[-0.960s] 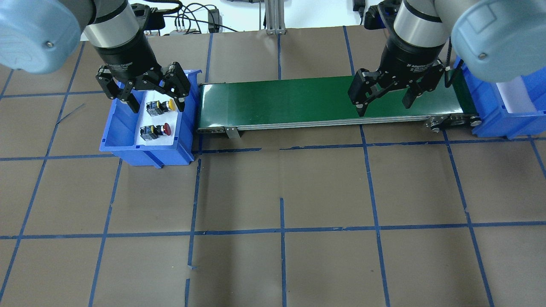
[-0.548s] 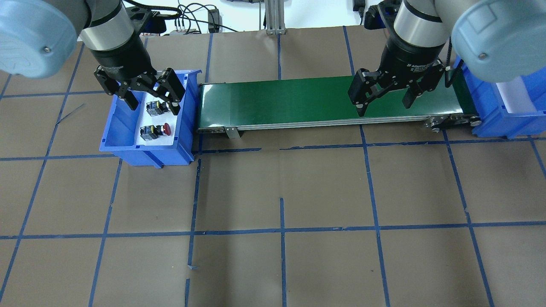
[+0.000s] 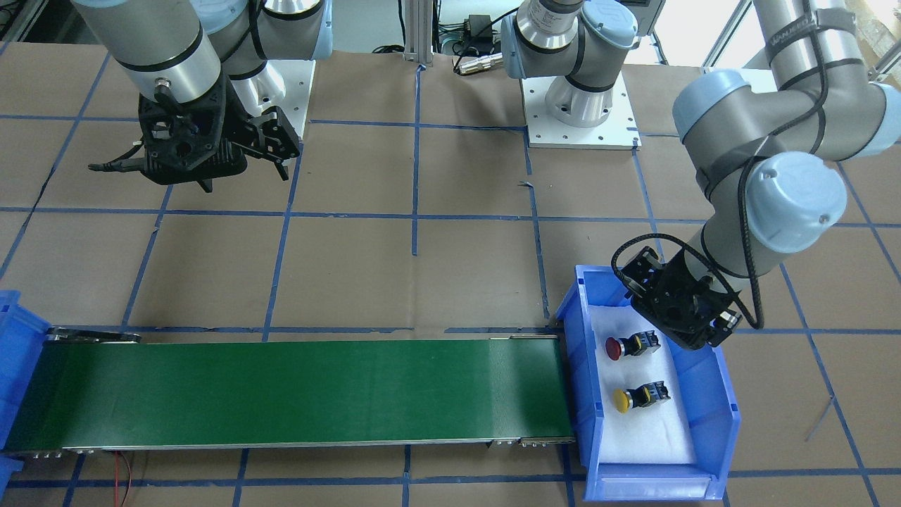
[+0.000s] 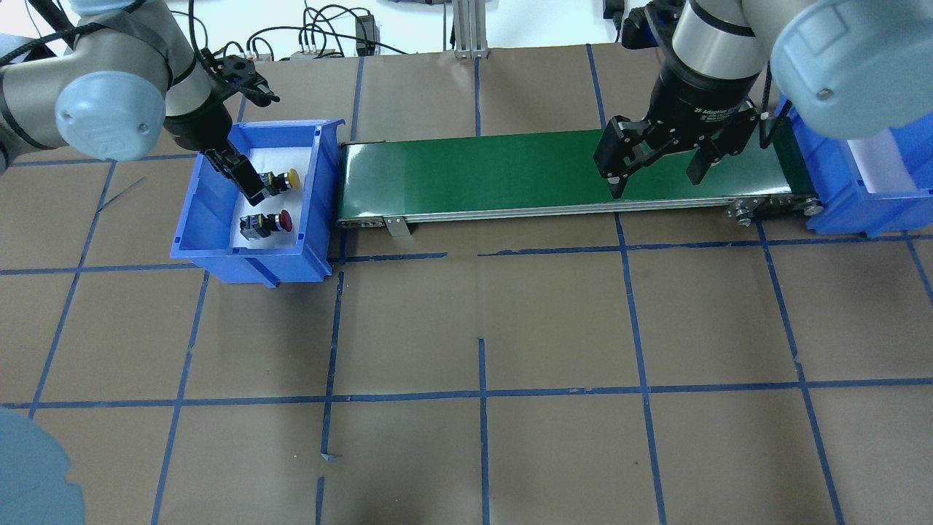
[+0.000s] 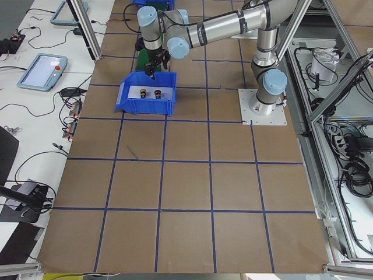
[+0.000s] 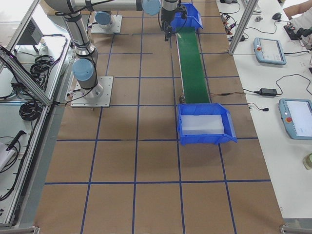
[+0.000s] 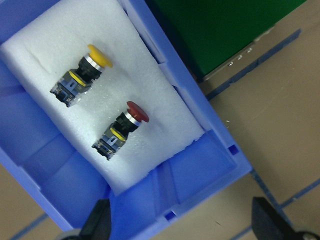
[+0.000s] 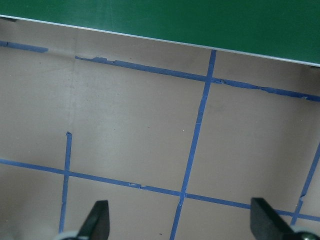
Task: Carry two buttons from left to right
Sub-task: 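Grasp the red-capped button with the left gripper and lift it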
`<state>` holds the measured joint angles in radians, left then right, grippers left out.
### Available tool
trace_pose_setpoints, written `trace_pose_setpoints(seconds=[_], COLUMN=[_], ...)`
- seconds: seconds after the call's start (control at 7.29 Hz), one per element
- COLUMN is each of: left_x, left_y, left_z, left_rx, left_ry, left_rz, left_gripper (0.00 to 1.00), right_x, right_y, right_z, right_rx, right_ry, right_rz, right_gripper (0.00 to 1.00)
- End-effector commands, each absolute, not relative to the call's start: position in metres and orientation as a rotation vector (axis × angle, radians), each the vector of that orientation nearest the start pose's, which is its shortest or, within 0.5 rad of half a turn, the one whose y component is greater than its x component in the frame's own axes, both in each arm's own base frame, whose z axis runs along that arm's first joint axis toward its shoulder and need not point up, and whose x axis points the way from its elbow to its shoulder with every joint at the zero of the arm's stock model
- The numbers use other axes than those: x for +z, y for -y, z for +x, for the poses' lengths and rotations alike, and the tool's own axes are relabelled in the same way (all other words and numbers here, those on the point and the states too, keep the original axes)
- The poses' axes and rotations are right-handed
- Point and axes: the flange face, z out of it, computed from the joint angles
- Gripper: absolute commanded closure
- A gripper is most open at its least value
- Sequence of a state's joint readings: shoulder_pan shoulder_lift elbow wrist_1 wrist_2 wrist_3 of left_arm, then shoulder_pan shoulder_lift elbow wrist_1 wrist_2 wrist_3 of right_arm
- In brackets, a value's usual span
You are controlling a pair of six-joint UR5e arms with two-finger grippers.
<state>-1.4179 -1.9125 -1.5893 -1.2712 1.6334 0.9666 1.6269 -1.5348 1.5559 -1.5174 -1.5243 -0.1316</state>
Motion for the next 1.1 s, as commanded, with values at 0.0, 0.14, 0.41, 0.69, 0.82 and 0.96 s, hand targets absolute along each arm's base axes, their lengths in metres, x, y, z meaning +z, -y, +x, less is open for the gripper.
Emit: trace_pose_setpoints(seconds=[0.0,0.14,0.41,0.69,0.82,0.96], left_x=[0.273,0.251,0.216,0.204,0.205,0.208], left_y=[0.629,0.633,0.640,0.635,0.635,0.638], left_z=[-0.027,-0.027,-0.025,-0.019,-0.019,-0.019], left_rx=[0.198,0.242,0.298,0.329,0.324,0.310], left_ry=[-2.844,-2.860,-2.871,-2.891,-2.897,-2.914], left_rz=[1.309,1.316,1.321,1.300,1.286,1.237], left_gripper=[0.00,0.00,0.00,0.30,0.63,0.82], right_x=[0.472,0.473,0.470,0.471,0.472,0.472], right_y=[0.491,0.491,0.491,0.490,0.489,0.489], right_z=[0.166,0.166,0.166,0.164,0.164,0.165], right_rx=[0.113,0.111,0.120,0.123,0.118,0.118], right_ry=[-3.076,-3.076,-3.074,-3.078,-3.076,-3.075], right_rz=[-0.288,-0.288,-0.290,-0.288,-0.291,-0.290], right_gripper=[0.00,0.00,0.00,0.00,0.00,0.00])
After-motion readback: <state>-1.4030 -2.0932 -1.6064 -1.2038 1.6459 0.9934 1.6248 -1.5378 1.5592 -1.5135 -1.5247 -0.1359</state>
